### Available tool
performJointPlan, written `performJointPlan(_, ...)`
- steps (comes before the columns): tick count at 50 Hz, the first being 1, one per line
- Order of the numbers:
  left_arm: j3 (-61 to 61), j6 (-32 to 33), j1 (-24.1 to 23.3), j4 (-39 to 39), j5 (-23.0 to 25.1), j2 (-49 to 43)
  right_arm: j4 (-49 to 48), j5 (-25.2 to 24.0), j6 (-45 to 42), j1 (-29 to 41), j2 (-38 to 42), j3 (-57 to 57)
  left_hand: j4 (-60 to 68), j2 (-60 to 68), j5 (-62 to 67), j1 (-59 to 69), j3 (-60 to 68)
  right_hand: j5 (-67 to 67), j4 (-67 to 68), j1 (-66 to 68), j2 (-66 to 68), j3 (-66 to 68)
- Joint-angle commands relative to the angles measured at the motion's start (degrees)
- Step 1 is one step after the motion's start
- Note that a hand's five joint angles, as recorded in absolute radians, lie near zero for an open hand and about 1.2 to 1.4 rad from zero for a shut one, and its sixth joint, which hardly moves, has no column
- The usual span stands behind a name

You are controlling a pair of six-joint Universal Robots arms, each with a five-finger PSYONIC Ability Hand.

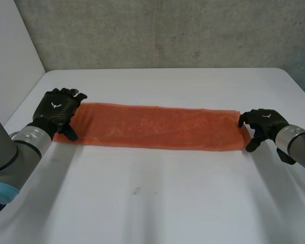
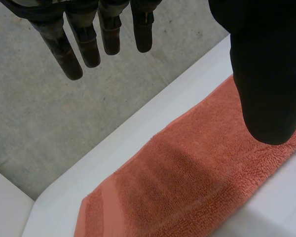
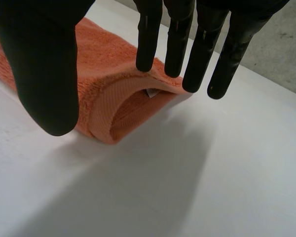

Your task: Fold the laundry

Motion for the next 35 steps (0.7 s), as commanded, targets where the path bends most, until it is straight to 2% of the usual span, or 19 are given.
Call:
performJointPlan(1,-0.6,0.1,-0.1,0.0,-1.0,-0.1,-2.7,0.3,-0.2,0.2,3.9,-1.2,1.7,1.7,1.7,0.7,1.0,12.7,11.4,15.8,11.4,11.5)
performJointPlan(4,-0.7,0.1,-0.2,0.0,-1.0,-0.1,-2.8,0.3,-0.2,0.3,4.9,-1.9,1.7,1.7,1.7,0.7,1.0,21.1,19.8,24.2,19.8,19.9)
performJointPlan(9,-0.7,0.1,-0.8,0.0,-1.0,-0.1,-2.8,0.4,-0.2,0.4,5.8,-2.5,1.7,1.7,1.7,0.7,1.0,25.8,24.5,28.9,24.5,24.6)
performJointPlan(10,-0.7,0.1,-0.9,0.0,-1.0,-0.1,-2.8,0.4,-0.2,0.4,5.9,-2.5,1.7,1.7,1.7,0.7,1.0,29.2,27.9,32.3,27.9,28.0)
performJointPlan(11,-0.7,0.1,-0.9,0.0,-1.0,-0.1,-2.8,0.3,-0.1,0.3,6.0,-2.5,1.7,1.7,1.7,0.7,1.0,39.5,38.2,42.6,38.2,38.3)
performJointPlan(13,-0.7,0.1,-0.9,0.0,-1.0,-0.1,-2.9,0.3,0.0,0.2,6.0,-2.5,1.7,1.7,1.7,0.7,1.0,51.7,50.3,54.7,50.3,50.5)
performJointPlan(20,-1.7,0.1,-1.0,0.1,-1.3,0.1,-3.5,1.6,1.9,-1.3,4.9,-2.8,2.0,2.1,2.1,1.0,1.3,51.7,50.4,54.8,50.4,50.5)
performJointPlan(26,-2.1,0.2,-1.0,0.1,-1.2,0.2,-0.6,3.5,0.9,-7.6,0.0,-3.9,2.0,2.1,2.1,1.0,1.3,51.7,50.4,54.8,50.4,50.5)
performJointPlan(30,-2.3,0.2,-1.0,0.0,-1.3,0.3,2.8,4.0,-5.7,-14.2,-0.2,-8.4,2.0,2.1,2.1,1.0,1.3,51.7,50.4,54.8,50.4,50.5)
performJointPlan(35,-2.5,0.3,-1.0,0.0,-1.3,0.3,5.2,6.1,-15.8,-16.5,-0.1,-14.5,1.9,1.9,1.9,0.9,1.1,51.7,50.4,54.8,50.4,50.5)
